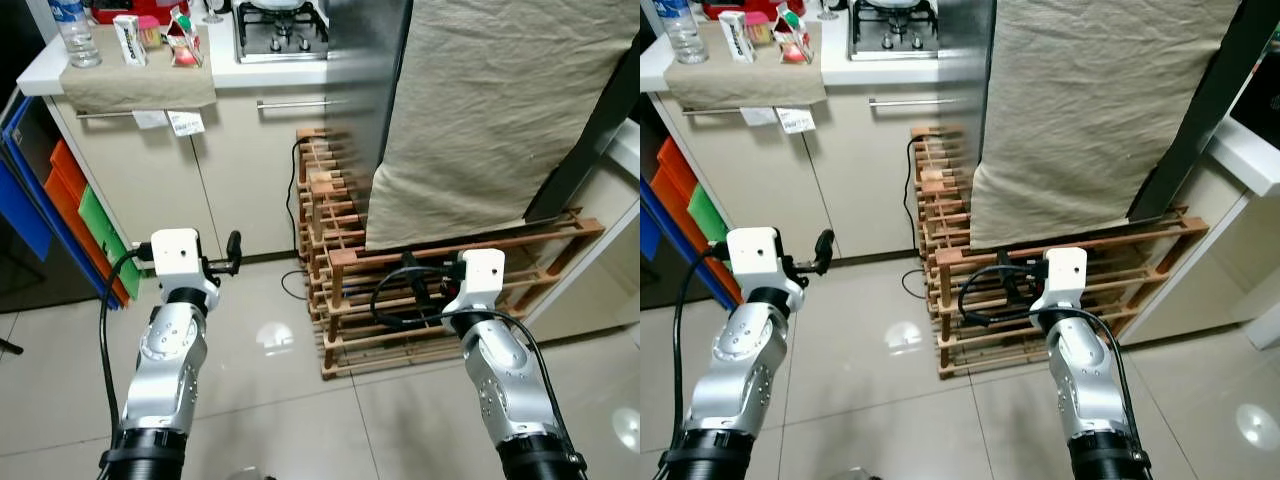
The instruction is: Restocking fridge
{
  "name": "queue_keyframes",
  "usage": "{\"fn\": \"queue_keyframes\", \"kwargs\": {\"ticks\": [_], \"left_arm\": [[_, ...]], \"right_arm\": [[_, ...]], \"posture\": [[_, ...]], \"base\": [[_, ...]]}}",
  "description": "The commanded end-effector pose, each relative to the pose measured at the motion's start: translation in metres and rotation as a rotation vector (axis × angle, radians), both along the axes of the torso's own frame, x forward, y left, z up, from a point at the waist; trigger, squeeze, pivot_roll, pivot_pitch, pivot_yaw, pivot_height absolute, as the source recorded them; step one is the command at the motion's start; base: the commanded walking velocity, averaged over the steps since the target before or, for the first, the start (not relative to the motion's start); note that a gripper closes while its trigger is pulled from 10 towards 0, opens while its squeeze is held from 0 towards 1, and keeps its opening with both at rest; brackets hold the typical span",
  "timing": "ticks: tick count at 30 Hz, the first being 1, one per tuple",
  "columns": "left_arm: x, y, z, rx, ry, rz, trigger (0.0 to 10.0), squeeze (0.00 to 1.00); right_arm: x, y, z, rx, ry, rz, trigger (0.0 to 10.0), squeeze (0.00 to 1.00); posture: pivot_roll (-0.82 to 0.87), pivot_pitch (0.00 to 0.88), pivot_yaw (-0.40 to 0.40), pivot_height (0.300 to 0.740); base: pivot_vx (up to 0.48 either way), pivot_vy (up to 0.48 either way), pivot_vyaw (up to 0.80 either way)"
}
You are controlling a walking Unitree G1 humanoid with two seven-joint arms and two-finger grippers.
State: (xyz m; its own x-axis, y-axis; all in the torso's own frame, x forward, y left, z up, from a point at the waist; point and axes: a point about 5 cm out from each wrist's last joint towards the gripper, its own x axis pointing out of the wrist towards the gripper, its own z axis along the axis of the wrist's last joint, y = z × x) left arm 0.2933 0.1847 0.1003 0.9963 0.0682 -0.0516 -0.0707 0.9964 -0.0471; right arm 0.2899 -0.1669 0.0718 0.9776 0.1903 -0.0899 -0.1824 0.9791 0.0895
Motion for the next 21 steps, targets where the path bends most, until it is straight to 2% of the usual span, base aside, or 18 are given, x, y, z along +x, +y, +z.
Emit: {"fn": "queue_keyframes", "kwargs": {"ticks": [1, 2, 3, 8, 11, 17, 18, 19, 21], "left_arm": [[0.003, 0.005, 0.002, 0.008, 0.010, 0.025, 10.0, 0.00], [0.004, 0.006, 0.001, 0.027, 0.019, 0.038, 10.0, 0.00], [0.005, 0.006, 0.000, 0.023, 0.024, 0.043, 10.0, 0.00], [0.006, 0.002, 0.002, 0.038, 0.015, 0.030, 10.0, 0.00], [0.010, 0.004, 0.003, 0.038, 0.019, 0.028, 10.0, 0.00], [0.007, 0.000, 0.002, 0.014, 0.011, 0.007, 10.0, 0.00], [0.006, -0.002, 0.003, 0.005, 0.004, -0.005, 10.0, 0.00], [0.006, -0.002, 0.003, 0.005, 0.004, -0.005, 10.0, 0.00], [0.005, -0.003, -0.001, -0.043, 0.017, -0.025, 10.0, 0.00]], "right_arm": [[0.004, -0.001, 0.005, -0.018, -0.027, 0.010, 10.0, 0.37], [0.005, 0.001, 0.007, -0.024, -0.037, 0.016, 10.0, 0.35], [0.006, 0.003, 0.010, -0.042, -0.049, 0.034, 10.0, 0.40], [0.005, 0.007, 0.013, -0.029, -0.060, 0.067, 10.0, 0.43], [0.007, 0.005, 0.015, -0.008, -0.075, 0.019, 10.0, 0.44], [0.003, -0.004, 0.018, 0.001, -0.094, -0.044, 10.0, 0.42], [0.001, -0.006, 0.015, -0.003, -0.081, -0.054, 10.0, 0.36], [0.001, -0.006, 0.015, -0.003, -0.081, -0.054, 10.0, 0.36], [-0.002, -0.007, 0.013, -0.001, -0.081, -0.062, 10.0, 0.36]], "posture": [[-0.05, 0.000, 0.006, 0.740], [-0.05, 0.000, 0.009, 0.740], [-0.05, 0.000, 0.010, 0.740], [-0.05, 0.000, 0.027, 0.740], [-0.06, 0.000, 0.039, 0.740], [-0.07, 0.000, 0.044, 0.740], [-0.07, 0.000, 0.040, 0.740], [-0.07, 0.000, 0.040, 0.740], [-0.07, 0.000, 0.037, 0.740]], "base": [[0.379, 0.292, 0.00], [0.368, 0.307, 0.00], [0.364, 0.311, 0.00], [0.363, 0.313, 0.00], [0.333, 0.346, 0.00], [0.236, 0.393, 0.00], [0.000, 0.450, 0.00], [0.000, 0.450, 0.00], [0.000, 0.480, 0.00]]}}
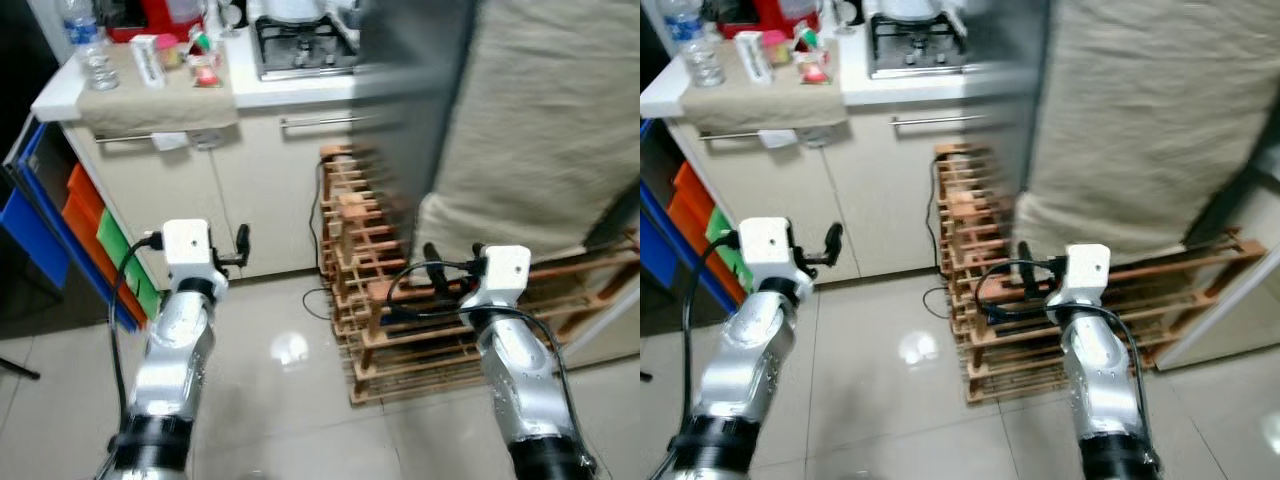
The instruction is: Restocking fridge
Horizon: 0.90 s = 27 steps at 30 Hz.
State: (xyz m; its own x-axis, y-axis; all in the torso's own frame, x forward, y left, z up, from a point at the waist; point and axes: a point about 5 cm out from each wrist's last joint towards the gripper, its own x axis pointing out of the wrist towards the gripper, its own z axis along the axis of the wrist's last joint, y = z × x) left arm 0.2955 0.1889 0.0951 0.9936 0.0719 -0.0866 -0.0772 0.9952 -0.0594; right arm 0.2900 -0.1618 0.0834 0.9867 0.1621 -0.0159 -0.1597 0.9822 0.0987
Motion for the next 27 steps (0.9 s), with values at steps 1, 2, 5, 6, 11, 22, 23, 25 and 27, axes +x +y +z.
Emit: {"fn": "queue_keyframes", "kwargs": {"ticks": [1, 2, 5, 6, 11, 22, 23, 25, 27], "left_arm": [[0.002, -0.008, 0.004, -0.039, -0.016, -0.034, 10.0, 0.00], [0.002, -0.008, 0.004, -0.065, -0.017, -0.034, 10.0, 0.00], [0.005, -0.009, 0.003, -0.061, -0.009, -0.042, 10.0, 0.00], [0.005, -0.009, 0.004, -0.041, -0.014, -0.040, 10.0, 0.00], [0.019, -0.014, 0.004, 0.013, 0.000, -0.123, 10.0, 0.00], [0.020, -0.030, 0.012, -0.064, -0.023, -0.206, 10.0, 0.00], [0.022, -0.032, 0.012, -0.080, -0.030, -0.214, 10.0, 0.00], [0.026, -0.032, 0.013, -0.083, -0.046, -0.213, 10.0, 0.00], [0.031, -0.028, 0.016, -0.067, -0.052, -0.198, 10.0, 0.00]], "right_arm": [[-0.003, -0.012, 0.001, -0.020, -0.009, -0.034, 10.0, 0.36], [-0.003, -0.011, 0.000, -0.024, -0.003, -0.031, 10.0, 0.35], [-0.006, -0.010, -0.001, -0.035, 0.001, -0.024, 10.0, 0.36], [-0.006, -0.010, -0.001, -0.034, 0.002, -0.024, 10.0, 0.36], [0.000, -0.020, 0.003, -0.024, -0.016, -0.112, 10.0, 0.37], [0.009, -0.037, 0.018, -0.065, -0.062, -0.248, 10.0, 0.36], [0.010, -0.037, 0.017, -0.070, -0.061, -0.253, 10.0, 0.37], [0.010, -0.037, 0.017, -0.083, -0.062, -0.256, 10.0, 0.38], [0.011, -0.035, 0.018, -0.090, -0.074, -0.260, 10.0, 0.38]], "posture": [[-0.07, 0.000, 0.037, 0.740], [-0.07, 0.000, 0.032, 0.740], [-0.07, 0.000, 0.023, 0.740], [-0.07, 0.000, 0.023, 0.740], [-0.06, 0.000, 0.014, 0.740], [-0.07, 0.000, 0.013, 0.740], [-0.07, 0.000, 0.013, 0.740], [-0.07, 0.000, 0.016, 0.740], [-0.08, 0.000, 0.016, 0.740]], "base": [[0.000, 0.480, 0.00], [0.000, 0.476, 0.00], [0.000, 0.298, -0.46], [0.000, 0.000, -0.69], [0.000, 0.000, -0.69], [0.000, 0.000, -0.66], [0.000, 0.000, -0.68], [0.000, 0.000, -0.69], [0.000, 0.000, -0.69]]}}
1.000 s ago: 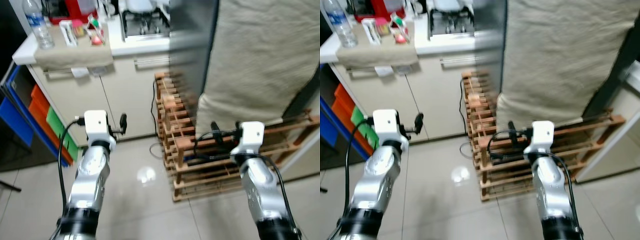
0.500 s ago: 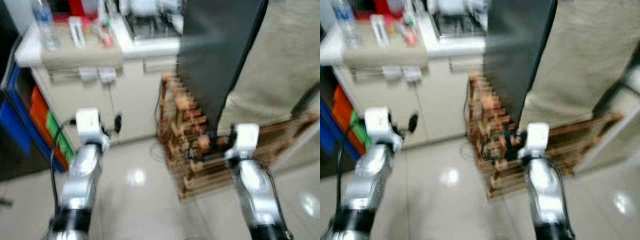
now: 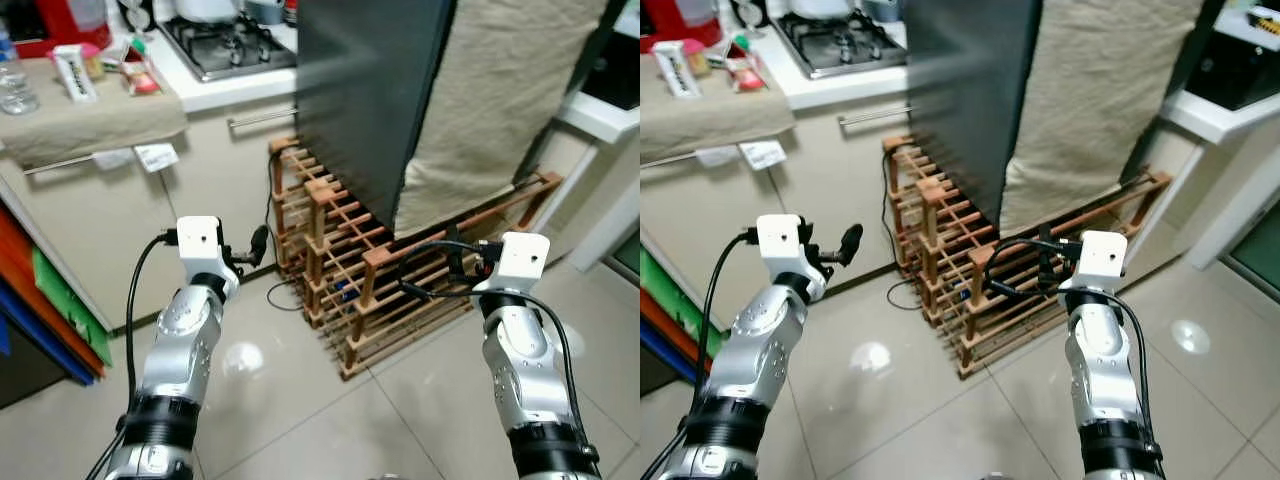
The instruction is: Restocking fridge
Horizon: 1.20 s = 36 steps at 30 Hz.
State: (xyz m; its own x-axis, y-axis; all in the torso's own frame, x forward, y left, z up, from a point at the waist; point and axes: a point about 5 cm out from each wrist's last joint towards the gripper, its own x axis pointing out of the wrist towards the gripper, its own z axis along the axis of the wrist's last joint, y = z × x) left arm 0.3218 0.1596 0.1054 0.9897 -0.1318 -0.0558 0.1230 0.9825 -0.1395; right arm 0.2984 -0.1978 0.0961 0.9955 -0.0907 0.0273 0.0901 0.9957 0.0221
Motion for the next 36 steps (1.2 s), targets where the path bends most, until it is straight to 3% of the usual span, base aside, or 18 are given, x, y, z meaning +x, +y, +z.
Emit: {"fn": "queue_keyframes", "kwargs": {"ticks": [1, 4, 7, 17, 18, 23, 31, 36], "left_arm": [[0.006, 0.003, 0.007, 0.030, -0.026, 0.011, 10.0, 0.00], [0.010, 0.009, 0.012, 0.060, -0.043, 0.029, 10.0, 0.00], [0.012, 0.011, 0.018, 0.030, -0.073, 0.005, 10.0, 0.00], [0.008, -0.008, 0.032, 0.006, -0.182, -0.118, 10.0, 0.00], [0.009, -0.007, 0.035, -0.028, -0.195, -0.117, 10.0, 0.00], [0.010, -0.002, 0.035, -0.034, -0.192, -0.084, 10.0, 0.00], [0.011, 0.002, 0.031, -0.018, -0.176, -0.029, 10.0, 0.00], [0.011, -0.003, 0.032, -0.019, -0.181, -0.057, 10.0, 0.00]], "right_arm": [[0.002, 0.001, 0.006, -0.019, -0.029, -0.007, 10.0, 0.38], [0.002, 0.002, 0.008, -0.010, -0.038, -0.011, 10.0, 0.39], [0.001, 0.003, 0.008, -0.014, -0.038, -0.005, 10.0, 0.38], [-0.003, 0.001, 0.006, -0.017, -0.037, -0.003, 10.0, 0.38], [-0.003, 0.001, 0.007, -0.018, -0.042, 0.001, 10.0, 0.38], [-0.002, 0.001, 0.007, -0.007, -0.043, 0.000, 10.0, 0.39], [-0.001, 0.006, 0.010, -0.026, -0.055, 0.030, 10.0, 0.35], [0.000, 0.007, 0.011, -0.041, -0.046, 0.032, 10.0, 0.35]], "posture": [[-0.08, 0.000, 0.016, 0.740], [-0.08, 0.000, 0.013, 0.740], [-0.08, 0.000, 0.013, 0.740], [-0.09, 0.000, 0.020, 0.740], [-0.10, 0.000, 0.022, 0.740], [-0.10, 0.000, 0.021, 0.740], [-0.10, 0.000, 0.017, 0.740], [-0.10, 0.000, 0.014, 0.740]], "base": [[0.000, 0.000, -0.69], [0.000, 0.000, -0.69], [0.000, 0.000, -0.69], [0.347, 0.257, -0.69], [0.000, 0.446, -0.69], [0.000, 0.471, -0.69], [0.000, 0.000, -0.25], [0.000, 0.000, -0.48]]}}
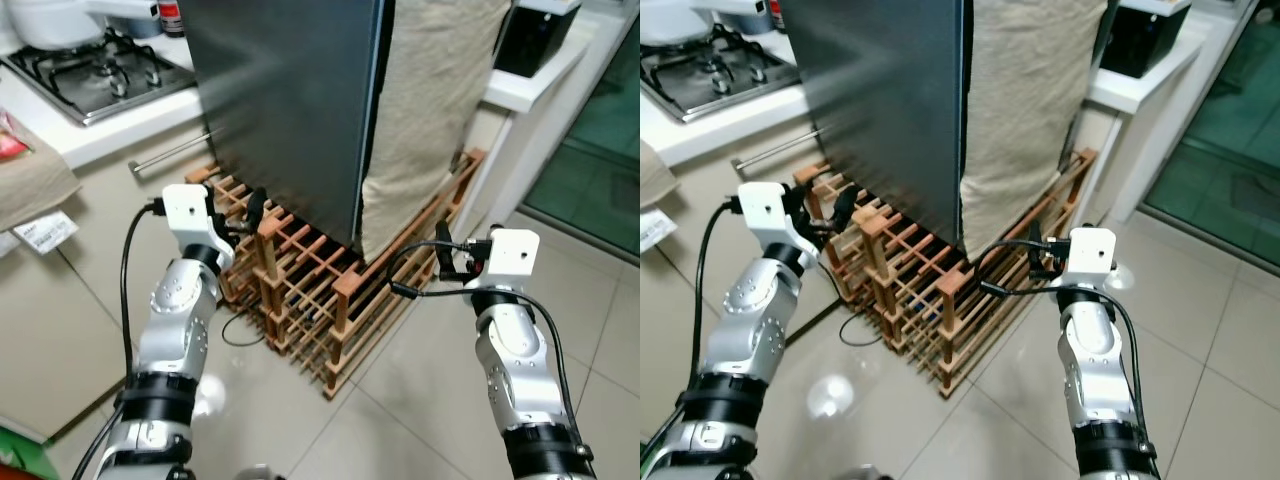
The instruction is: Restocking fridge
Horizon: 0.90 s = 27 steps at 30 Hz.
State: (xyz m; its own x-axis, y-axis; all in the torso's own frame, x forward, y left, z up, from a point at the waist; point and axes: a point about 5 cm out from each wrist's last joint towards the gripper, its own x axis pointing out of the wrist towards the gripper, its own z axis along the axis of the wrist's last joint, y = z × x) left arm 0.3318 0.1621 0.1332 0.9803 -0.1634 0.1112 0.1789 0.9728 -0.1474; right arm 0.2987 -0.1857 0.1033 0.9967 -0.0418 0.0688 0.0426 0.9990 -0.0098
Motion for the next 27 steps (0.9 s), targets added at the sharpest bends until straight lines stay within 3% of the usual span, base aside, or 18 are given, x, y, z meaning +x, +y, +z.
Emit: {"fn": "queue_keyframes", "kwargs": {"ticks": [1, 4, 8, 11, 15, 17, 21, 23, 27], "left_arm": [[0.001, -0.005, 0.004, 0.016, -0.018, -0.023, 10.0, 0.00], [-0.001, -0.009, 0.003, 0.026, -0.019, -0.043, 10.0, 0.00], [-0.005, -0.002, -0.016, 0.082, 0.062, -0.005, 10.0, 0.00], [-0.018, 0.005, -0.034, 0.087, 0.140, 0.028, 10.0, 0.00], [-0.020, 0.001, -0.037, 0.095, 0.151, 0.032, 10.0, 0.00], [-0.019, -0.007, -0.034, 0.080, 0.136, 0.034, 10.0, 0.00], [-0.018, -0.006, -0.024, 0.038, 0.084, 0.056, 10.0, 0.00], [-0.016, -0.003, -0.007, 0.041, 0.018, 0.076, 10.0, 0.00], [-0.015, 0.002, 0.011, 0.044, -0.034, 0.106, 10.0, 0.00]], "right_arm": [[0.000, -0.005, 0.004, -0.006, -0.007, -0.016, 10.0, 0.35], [-0.001, -0.009, 0.005, 0.000, -0.012, -0.036, 10.0, 0.36], [-0.008, -0.018, 0.000, 0.075, 0.007, -0.115, 10.0, 0.36], [-0.017, -0.013, -0.001, 0.040, 0.002, -0.090, 10.0, 0.36], [-0.016, -0.015, -0.002, 0.034, 0.007, -0.095, 10.0, 0.36], [-0.013, -0.010, 0.000, -0.013, 0.004, -0.041, 10.0, 0.35], [-0.011, -0.007, 0.004, -0.012, -0.009, -0.033, 10.0, 0.34], [-0.007, -0.009, 0.027, -0.059, -0.103, -0.042, 10.0, 0.33], [-0.007, -0.012, 0.051, -0.079, -0.197, -0.056, 10.0, 0.33]], "posture": [[-0.10, 0.000, 0.014, 0.740], [-0.10, 0.000, 0.014, 0.740], [-0.11, 0.000, 0.014, 0.740], [-0.11, 0.000, 0.020, 0.740], [-0.11, 0.000, 0.018, 0.740], [-0.11, 0.000, 0.019, 0.740], [-0.10, 0.000, 0.018, 0.740], [-0.10, 0.000, 0.017, 0.740], [-0.10, 0.000, 0.015, 0.740]], "base": [[0.000, 0.000, -0.80], [0.000, 0.000, -0.80], [0.000, 0.000, -0.80], [0.000, 0.000, -0.80], [0.000, 0.000, -0.80], [0.000, 0.000, -0.46], [0.000, 0.000, 0.00], [0.000, 0.000, 0.00], [0.000, 0.000, 0.00]]}}
